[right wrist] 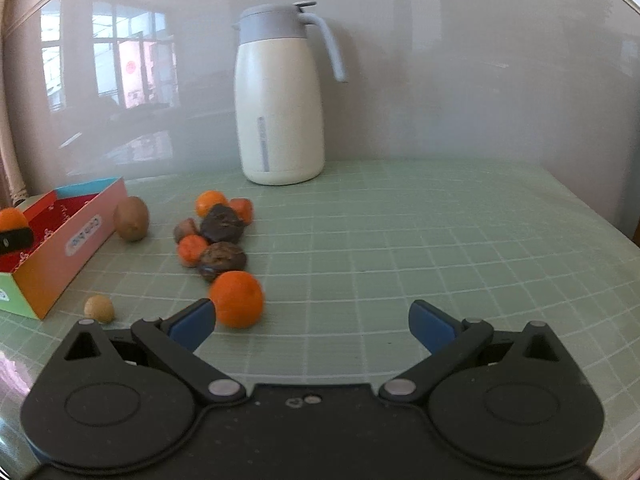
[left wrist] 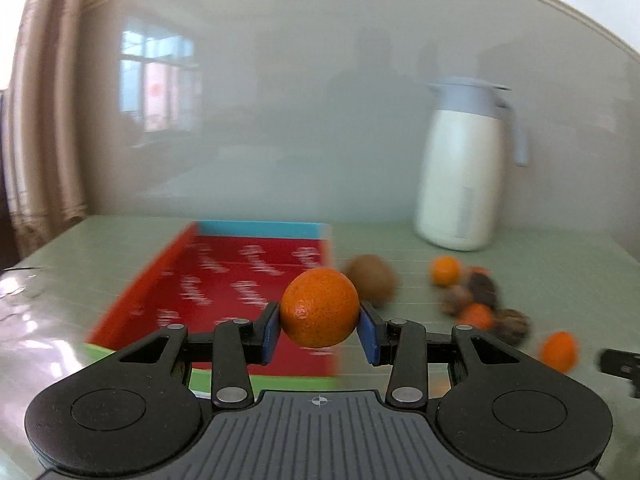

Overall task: Organize fruits
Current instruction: 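Carry the orange with the left gripper into the red box and open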

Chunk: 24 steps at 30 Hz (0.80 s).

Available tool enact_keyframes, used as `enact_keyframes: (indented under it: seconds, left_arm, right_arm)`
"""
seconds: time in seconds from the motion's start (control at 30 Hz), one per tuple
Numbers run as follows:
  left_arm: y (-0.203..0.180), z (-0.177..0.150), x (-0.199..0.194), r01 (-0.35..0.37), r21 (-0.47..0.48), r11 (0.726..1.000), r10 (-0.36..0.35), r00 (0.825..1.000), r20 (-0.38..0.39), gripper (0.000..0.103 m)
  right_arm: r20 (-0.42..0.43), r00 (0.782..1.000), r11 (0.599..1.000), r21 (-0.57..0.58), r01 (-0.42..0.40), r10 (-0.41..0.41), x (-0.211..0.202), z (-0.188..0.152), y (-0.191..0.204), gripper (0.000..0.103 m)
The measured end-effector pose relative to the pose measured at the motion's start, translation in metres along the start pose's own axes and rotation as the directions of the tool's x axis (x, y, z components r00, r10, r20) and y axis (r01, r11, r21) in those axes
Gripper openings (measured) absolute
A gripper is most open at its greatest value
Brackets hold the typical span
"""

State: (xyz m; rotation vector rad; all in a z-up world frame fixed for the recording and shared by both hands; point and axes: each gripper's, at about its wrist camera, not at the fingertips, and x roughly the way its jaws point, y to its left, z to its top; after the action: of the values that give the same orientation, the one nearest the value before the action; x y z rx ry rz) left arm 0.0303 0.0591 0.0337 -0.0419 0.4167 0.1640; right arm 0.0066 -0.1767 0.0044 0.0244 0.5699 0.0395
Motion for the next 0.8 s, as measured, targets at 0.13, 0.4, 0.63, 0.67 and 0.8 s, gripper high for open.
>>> enact_keyframes:
  seconds: [0.13, 0.4, 0.63, 0.67, 0.8]
  left_arm:
    - [0.026, 0.002, 0.015, -0.05, -0.034, 0.998, 0.049, 0.999, -0.02, 0.041]
    - [0.041, -0.007, 0.032, -0.087, -0.062, 0.994, 0.082, 0.993, -0.082, 0.041]
    - [0.04, -0.007, 0.025, -0.104, -0.056, 0.993, 0.101, 0.993, -0.056, 0.041]
    - [0.04, -0.007, 0.024, -0.105, -0.058, 0.993, 0.102, 0.993, -0.053, 0.042]
    - [0.04, -0.007, 0.013, -0.132, -0.057, 0.99, 0.131, 0.991, -0.018, 0.087]
  right_arm:
    - [-0.004, 1.0, 1.0, -0.01, -0.003, 0.003, 0.001, 0.0, 0.007, 0.103]
    - [-0.009, 1.0, 1.0, -0.016, -0.002, 0.002, 0.004, -0.001, 0.01, 0.103]
    - [-0.003, 1.0, 1.0, -0.018, -0.006, 0.006, 0.003, -0.002, 0.01, 0.103]
    - [0.0, 1.0, 1.0, -0.018, -0.008, 0.008, 0.002, -0.002, 0.01, 0.103]
    - [0.002, 1.0, 1.0, -0.01, -0.012, 0.012, 0.001, -0.001, 0.008, 0.103]
